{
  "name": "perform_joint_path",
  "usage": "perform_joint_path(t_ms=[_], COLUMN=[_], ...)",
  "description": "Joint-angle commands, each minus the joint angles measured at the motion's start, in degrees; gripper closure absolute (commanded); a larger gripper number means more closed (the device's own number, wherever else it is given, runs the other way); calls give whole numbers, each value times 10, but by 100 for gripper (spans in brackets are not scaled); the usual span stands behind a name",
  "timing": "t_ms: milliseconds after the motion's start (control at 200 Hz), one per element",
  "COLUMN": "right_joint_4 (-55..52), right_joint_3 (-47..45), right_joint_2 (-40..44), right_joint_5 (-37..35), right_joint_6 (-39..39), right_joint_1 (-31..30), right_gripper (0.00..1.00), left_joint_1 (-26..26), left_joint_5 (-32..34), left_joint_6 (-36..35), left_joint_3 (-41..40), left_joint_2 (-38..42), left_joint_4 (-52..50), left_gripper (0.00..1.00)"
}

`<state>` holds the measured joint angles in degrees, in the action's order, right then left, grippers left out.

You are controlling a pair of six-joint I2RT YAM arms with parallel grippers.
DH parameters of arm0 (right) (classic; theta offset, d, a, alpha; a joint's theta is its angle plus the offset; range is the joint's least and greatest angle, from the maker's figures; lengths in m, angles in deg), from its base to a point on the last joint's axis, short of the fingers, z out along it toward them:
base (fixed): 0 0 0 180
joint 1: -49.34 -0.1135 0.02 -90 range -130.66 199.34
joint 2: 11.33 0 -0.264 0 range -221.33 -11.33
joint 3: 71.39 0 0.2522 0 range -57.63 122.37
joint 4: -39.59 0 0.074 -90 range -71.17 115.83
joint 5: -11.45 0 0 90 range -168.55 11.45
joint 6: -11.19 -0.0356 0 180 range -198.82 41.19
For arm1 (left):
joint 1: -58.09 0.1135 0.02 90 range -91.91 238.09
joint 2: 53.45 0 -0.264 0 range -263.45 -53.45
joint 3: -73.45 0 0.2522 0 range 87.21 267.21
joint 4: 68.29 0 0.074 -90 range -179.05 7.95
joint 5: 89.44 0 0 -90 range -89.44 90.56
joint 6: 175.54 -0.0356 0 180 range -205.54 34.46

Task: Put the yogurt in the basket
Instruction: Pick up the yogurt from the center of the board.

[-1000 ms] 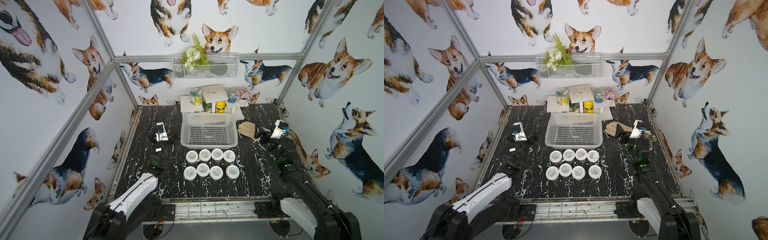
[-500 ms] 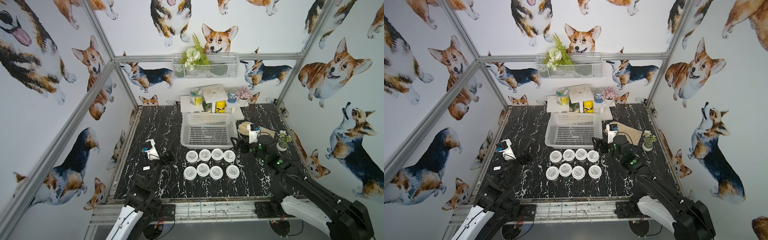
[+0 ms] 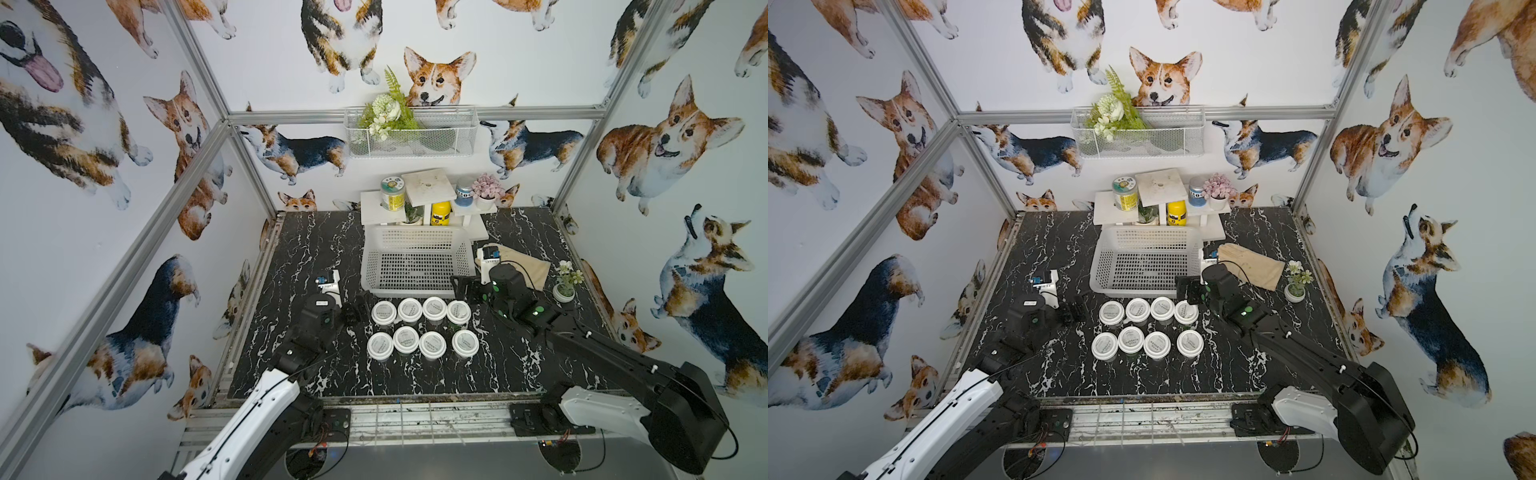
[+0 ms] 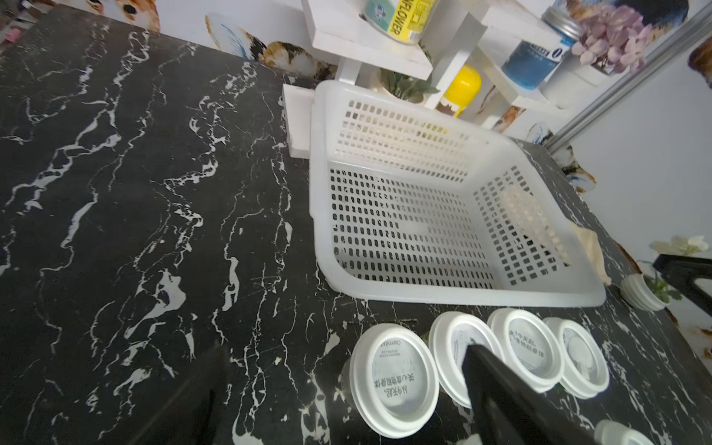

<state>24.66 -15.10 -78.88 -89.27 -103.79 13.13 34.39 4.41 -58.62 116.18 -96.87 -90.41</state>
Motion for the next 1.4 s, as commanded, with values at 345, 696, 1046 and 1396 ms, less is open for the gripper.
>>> perform_joint_path(t_ms=[345, 696, 1046, 1396], right_joint_4=[-29, -39, -31, -30], right_joint_3=[3, 22, 20, 20], right_joint_2=[-10, -40, -42, -42], right_joint_5=[-59, -27, -14, -11], right_joint_6=[-9, -6, 1, 4], right_joint_1=[-21, -1, -1, -1], right_gripper=[0, 21, 24, 26], left_joint_1=[-79, -104, -128, -153], left_joint_5=[23, 98, 56, 53], left_joint_6=[0, 70, 68, 70], left_joint_3=[63, 114, 194, 220], left_joint_2=[-80, -102, -181, -256], left_joint_4=[-20, -172, -269, -275], left_gripper=[7, 22, 19, 22])
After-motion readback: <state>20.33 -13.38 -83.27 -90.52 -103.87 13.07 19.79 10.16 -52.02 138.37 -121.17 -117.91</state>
